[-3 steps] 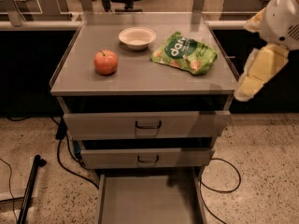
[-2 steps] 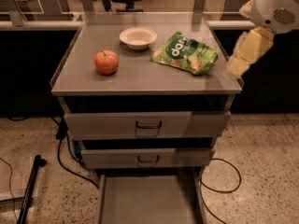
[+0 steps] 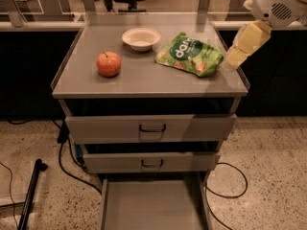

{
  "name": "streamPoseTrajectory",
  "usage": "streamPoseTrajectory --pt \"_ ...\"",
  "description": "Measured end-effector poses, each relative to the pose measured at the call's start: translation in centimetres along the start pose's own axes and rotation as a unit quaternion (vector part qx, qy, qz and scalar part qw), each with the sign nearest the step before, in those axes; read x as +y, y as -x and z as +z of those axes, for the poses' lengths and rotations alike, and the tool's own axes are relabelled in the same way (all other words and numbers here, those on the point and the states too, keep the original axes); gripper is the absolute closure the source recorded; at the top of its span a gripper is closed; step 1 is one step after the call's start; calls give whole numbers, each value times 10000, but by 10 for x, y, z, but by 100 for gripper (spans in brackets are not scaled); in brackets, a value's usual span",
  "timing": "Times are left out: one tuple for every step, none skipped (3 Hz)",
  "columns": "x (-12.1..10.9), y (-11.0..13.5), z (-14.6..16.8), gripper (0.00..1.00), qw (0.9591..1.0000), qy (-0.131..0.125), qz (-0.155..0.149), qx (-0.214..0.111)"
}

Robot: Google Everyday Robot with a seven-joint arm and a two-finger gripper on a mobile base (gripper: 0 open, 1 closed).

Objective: Place green rice chip bag into bottom drawer

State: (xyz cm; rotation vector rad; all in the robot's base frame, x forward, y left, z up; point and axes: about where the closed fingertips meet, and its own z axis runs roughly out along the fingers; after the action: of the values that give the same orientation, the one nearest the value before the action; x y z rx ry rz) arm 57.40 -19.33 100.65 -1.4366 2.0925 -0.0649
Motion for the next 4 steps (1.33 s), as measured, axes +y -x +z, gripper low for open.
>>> streamPoseTrajectory --pt "-8 6 10 0 9998 -67 45 -200" --pt "-26 14 35 0 9986 -196 235 -430" --pt "-49 11 67 0 9953 -341 650 -633" --pt "-65 8 99 0 9930 -315 906 -696"
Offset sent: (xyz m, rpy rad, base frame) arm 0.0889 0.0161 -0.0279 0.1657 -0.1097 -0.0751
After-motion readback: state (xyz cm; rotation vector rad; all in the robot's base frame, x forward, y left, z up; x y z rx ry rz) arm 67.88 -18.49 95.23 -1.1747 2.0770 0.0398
